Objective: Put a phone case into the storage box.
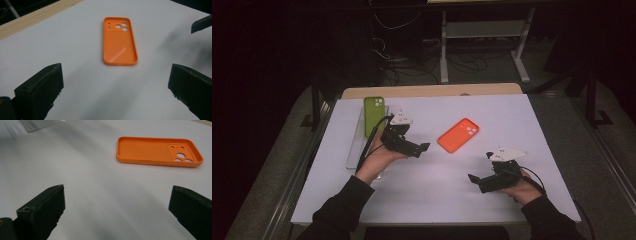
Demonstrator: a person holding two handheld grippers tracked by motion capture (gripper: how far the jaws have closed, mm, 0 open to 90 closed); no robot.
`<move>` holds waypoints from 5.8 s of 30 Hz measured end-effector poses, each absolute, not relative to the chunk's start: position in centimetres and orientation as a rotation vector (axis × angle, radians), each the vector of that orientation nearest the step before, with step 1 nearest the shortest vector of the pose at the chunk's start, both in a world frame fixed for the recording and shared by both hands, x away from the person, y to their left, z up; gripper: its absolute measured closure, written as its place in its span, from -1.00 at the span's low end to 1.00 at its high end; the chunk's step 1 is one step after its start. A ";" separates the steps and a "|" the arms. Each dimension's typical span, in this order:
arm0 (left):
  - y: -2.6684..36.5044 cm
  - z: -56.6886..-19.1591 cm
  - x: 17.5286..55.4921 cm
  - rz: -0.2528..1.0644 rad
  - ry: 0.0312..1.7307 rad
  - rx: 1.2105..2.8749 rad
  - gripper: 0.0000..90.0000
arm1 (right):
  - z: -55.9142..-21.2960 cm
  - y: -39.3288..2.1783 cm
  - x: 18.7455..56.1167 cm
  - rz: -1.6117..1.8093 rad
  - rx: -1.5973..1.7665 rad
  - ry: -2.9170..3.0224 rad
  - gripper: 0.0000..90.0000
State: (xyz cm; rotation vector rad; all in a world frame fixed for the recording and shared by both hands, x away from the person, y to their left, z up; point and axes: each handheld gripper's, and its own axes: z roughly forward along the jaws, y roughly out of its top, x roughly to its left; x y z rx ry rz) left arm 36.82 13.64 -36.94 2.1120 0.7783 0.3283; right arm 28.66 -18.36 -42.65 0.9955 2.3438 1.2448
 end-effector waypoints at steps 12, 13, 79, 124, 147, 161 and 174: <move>11.6 -38.2 38.2 0.305 0.783 2.118 -0.92 | -42.7 -18.1 28.9 1.239 0.994 2.354 -1.00; 11.5 -38.3 38.3 0.299 0.785 2.122 -0.90 | -42.6 -18.2 29.0 1.238 0.986 2.350 -1.00; 1.1 -43.8 41.6 0.097 0.652 2.276 0.99 | -42.4 -18.7 28.4 1.272 0.975 2.340 -1.00; 12.8 -41.1 33.4 0.138 0.580 2.178 -1.00 | -40.7 -18.7 30.4 1.140 1.183 2.367 -1.00; 13.0 -41.0 33.3 0.147 0.606 2.171 -1.00 | -36.9 -18.2 37.3 1.054 1.314 2.286 -1.00; 12.6 -41.2 33.2 0.141 0.618 2.184 -1.00 | -35.7 -17.7 41.0 1.021 1.367 2.226 -1.00; 12.7 -41.2 33.4 0.131 0.639 2.157 -1.00 | -36.1 -17.6 43.4 0.971 1.476 2.121 -1.00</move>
